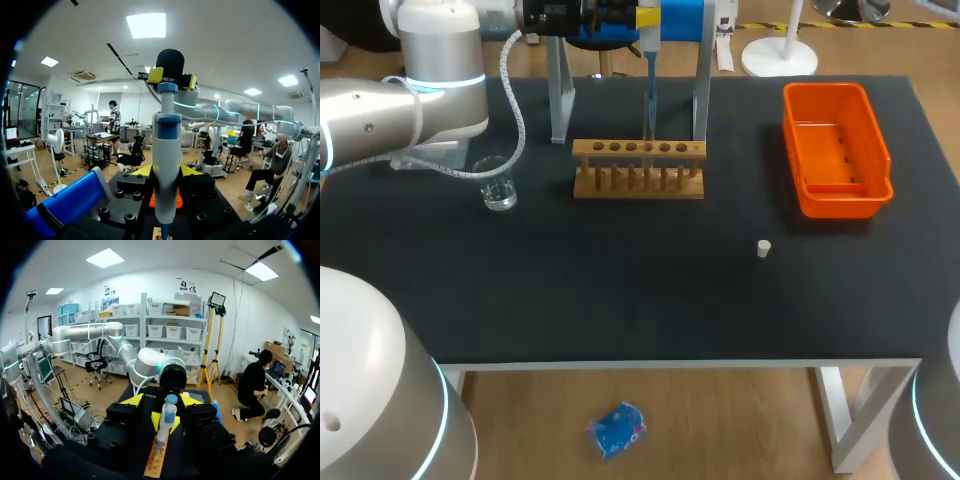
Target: Invert the test tube, pick up the pipette, mount the tip to pipette, aspirate from beaker and dispense into the tube, eject the tip, return the pipette, and cap with the stopper.
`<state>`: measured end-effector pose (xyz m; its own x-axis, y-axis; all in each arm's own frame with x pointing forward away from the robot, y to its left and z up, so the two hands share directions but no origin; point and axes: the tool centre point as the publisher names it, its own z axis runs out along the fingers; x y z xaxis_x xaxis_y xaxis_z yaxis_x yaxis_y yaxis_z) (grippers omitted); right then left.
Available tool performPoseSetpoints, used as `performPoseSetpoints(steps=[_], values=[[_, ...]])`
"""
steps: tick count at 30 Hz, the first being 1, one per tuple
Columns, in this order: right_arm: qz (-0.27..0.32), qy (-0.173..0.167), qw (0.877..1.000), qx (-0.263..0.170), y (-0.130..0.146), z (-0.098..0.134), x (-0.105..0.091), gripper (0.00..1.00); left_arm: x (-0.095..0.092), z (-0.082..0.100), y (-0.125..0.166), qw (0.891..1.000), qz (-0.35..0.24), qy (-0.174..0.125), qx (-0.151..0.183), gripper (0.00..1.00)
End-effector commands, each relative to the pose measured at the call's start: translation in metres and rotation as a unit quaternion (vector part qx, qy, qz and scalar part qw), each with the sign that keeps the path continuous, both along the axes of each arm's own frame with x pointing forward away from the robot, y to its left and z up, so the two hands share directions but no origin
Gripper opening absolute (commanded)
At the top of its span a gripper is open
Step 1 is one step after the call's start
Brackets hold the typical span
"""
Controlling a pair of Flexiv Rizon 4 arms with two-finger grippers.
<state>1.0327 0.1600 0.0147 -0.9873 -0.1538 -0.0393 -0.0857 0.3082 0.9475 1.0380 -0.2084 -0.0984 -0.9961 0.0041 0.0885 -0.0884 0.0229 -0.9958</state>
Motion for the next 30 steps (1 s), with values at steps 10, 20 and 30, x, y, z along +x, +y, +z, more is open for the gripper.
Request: performPoseSetpoints(steps=[10,20,30], values=[[0.029,-0.001,0.994,0.105,0.033,-0.004,-0.003,0.0,0.0,0.0,0.0,1.0,0.001,0.0,0.0,0.0],[0.029,0.025,0.985,0.169,0.04,-0.004,-0.005,0.0,0.0,0.0,0.0,1.0,0.001,0.0,0.0,0.0],[0.031,0.025,0.986,0.164,0.039,-0.003,-0.004,0.0,0.0,0.0,0.0,1.0,0.001,0.0,0.0,0.0]])
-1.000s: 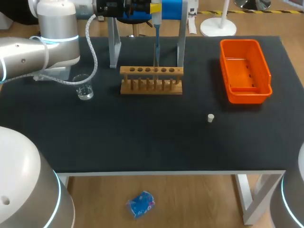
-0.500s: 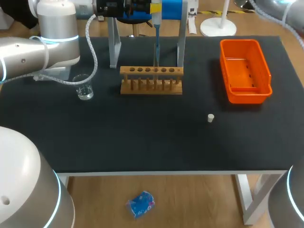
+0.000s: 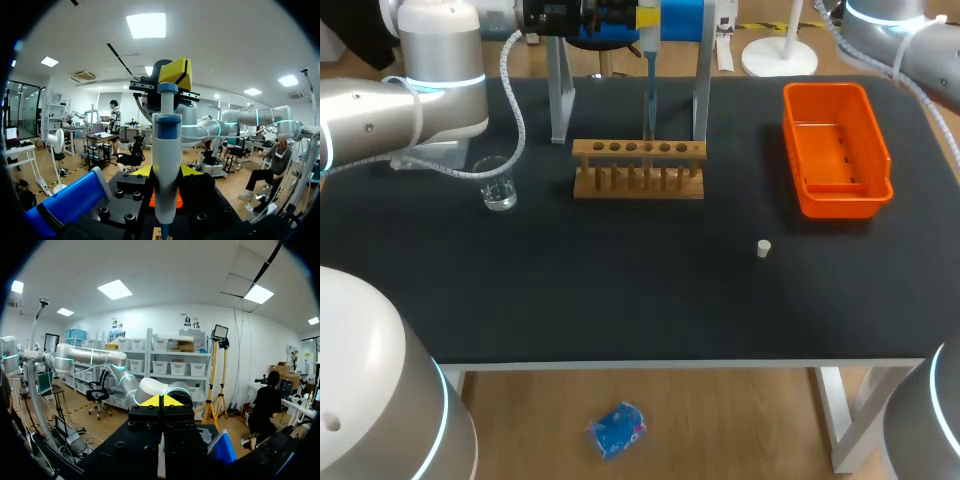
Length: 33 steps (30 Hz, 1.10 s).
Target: Invert the test tube, pick up the pipette, mount the tip to pipette, aspirate from beaker and dispense into the tube, eject the tip, return the pipette, and cap with the stopper.
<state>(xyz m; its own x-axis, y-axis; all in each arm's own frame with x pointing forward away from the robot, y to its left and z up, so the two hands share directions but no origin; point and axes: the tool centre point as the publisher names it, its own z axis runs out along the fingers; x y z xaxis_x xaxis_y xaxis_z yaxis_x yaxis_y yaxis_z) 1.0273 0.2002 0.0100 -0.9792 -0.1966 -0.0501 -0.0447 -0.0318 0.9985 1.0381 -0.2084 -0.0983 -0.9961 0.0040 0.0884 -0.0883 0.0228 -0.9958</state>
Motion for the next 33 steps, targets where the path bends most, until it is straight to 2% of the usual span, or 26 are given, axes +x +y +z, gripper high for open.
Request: performPoseSetpoints(steps=[1,5,15,33], values=[[0.0,-0.003,1.0,-0.016,-0.002,0.003,0.003,0.0,-0.001,0.0,0.0,1.0,0.001,0.0,0.0,0.0],[-0.003,0.0,0.999,-0.049,-0.003,0.009,0.009,0.0,-0.001,0.0,0.0,1.0,0.001,0.0,0.0,0.0],[-0.004,0.006,0.996,-0.093,-0.001,0.005,0.012,0.0,-0.001,0.0,0.0,1.0,0.001,0.0,0.0,0.0],[-0.002,0.013,0.994,-0.105,0.003,-0.012,0.015,0.0,-0.001,0.0,0.0,1.0,0.001,0.0,0.0,0.0]])
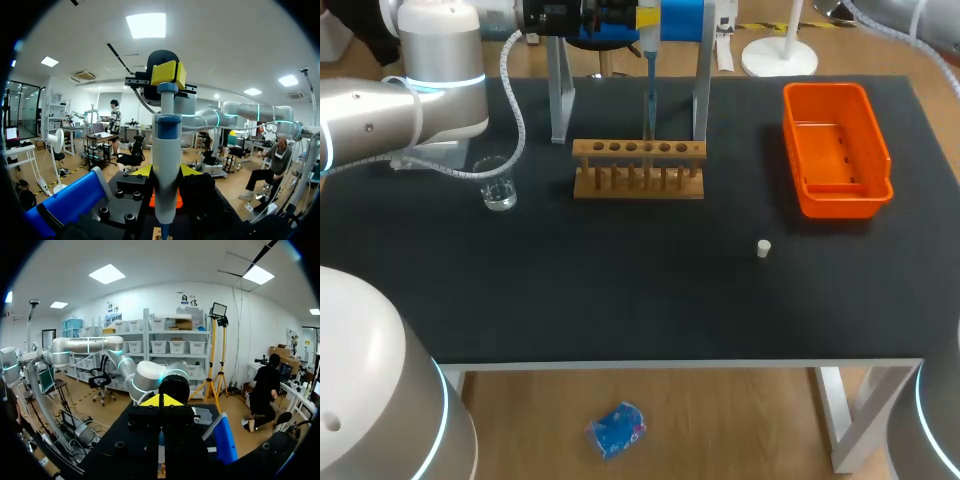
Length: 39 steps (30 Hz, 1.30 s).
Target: Invert the test tube, pick up the pipette, mount the tip to pipette, aspirate from beaker and dispense into the tube, eject the tip, return the pipette, and cap with the stopper.
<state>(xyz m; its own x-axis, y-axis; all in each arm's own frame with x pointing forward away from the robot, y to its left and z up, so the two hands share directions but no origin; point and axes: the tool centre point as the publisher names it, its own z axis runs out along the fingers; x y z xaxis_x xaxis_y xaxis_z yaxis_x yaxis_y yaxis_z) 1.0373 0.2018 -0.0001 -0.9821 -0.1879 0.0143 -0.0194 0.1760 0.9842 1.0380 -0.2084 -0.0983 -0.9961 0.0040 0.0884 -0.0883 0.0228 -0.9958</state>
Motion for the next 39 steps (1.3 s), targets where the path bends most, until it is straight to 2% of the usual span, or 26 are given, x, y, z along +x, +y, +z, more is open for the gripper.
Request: performPoseSetpoints(steps=[1,39], values=[[0.005,0.002,1.0,-0.001,0.001,-0.003,0.005,0.0,-0.001,0.0,0.0,1.0,0.001,0.0,0.0,0.0],[0.006,0.018,1.0,0.003,0.004,-0.016,0.0,0.0,-0.001,0.0,0.0,1.0,0.001,0.0,0.0,0.0]])
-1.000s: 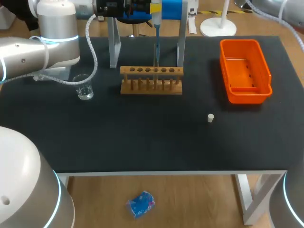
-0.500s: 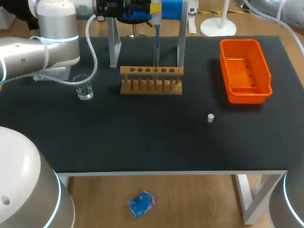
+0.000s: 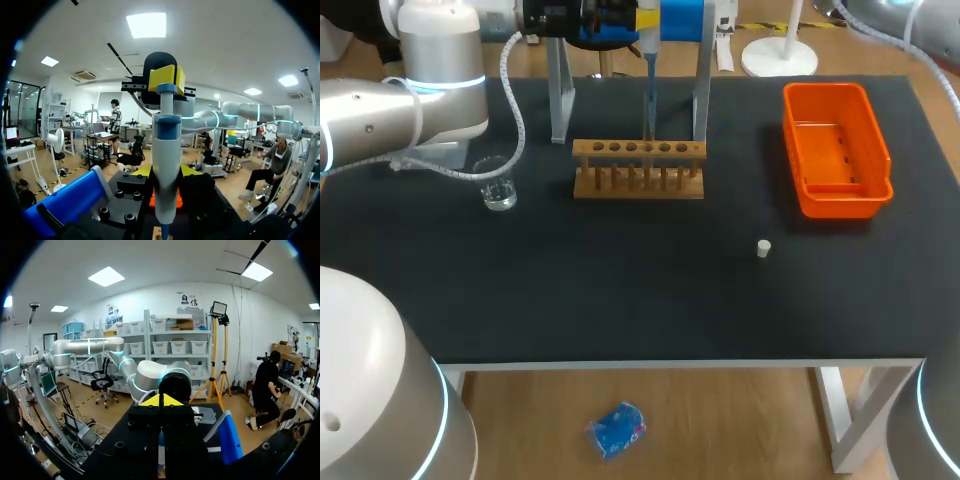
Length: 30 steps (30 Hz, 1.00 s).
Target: Invert the test tube, pick up the pipette, mount the tip to pipette, aspirate from beaker and dispense into the tube, eject the tip, return the pipette, and cap with the stopper.
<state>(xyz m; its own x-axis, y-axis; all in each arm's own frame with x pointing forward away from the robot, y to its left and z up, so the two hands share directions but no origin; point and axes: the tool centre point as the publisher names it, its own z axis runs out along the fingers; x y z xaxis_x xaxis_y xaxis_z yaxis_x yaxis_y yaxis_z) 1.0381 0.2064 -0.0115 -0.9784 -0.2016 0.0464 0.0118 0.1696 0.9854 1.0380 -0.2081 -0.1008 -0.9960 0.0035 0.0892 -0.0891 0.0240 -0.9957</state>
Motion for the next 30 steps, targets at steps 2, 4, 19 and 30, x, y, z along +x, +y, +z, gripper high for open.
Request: performPoseSetpoints(steps=[2,4,19,30], values=[[0.0,0.003,1.0,0.0,-0.001,-0.006,-0.001,0.0,0.0,0.003,-0.001,1.0,0.001,-0.001,0.0,0.0],[0.0,0.004,1.0,0.0,0.0,-0.006,-0.001,0.0,0.0,0.003,-0.001,1.0,0.001,-0.001,0.0,0.0],[-0.006,0.014,1.0,0.001,-0.002,-0.014,-0.007,0.0,0.0,0.003,-0.001,1.0,0.001,-0.001,0.0,0.0],[-0.008,0.021,1.0,0.004,-0.003,-0.02,-0.01,0.0,0.0,0.003,-0.001,1.0,0.001,-0.001,0.0,0.0]])
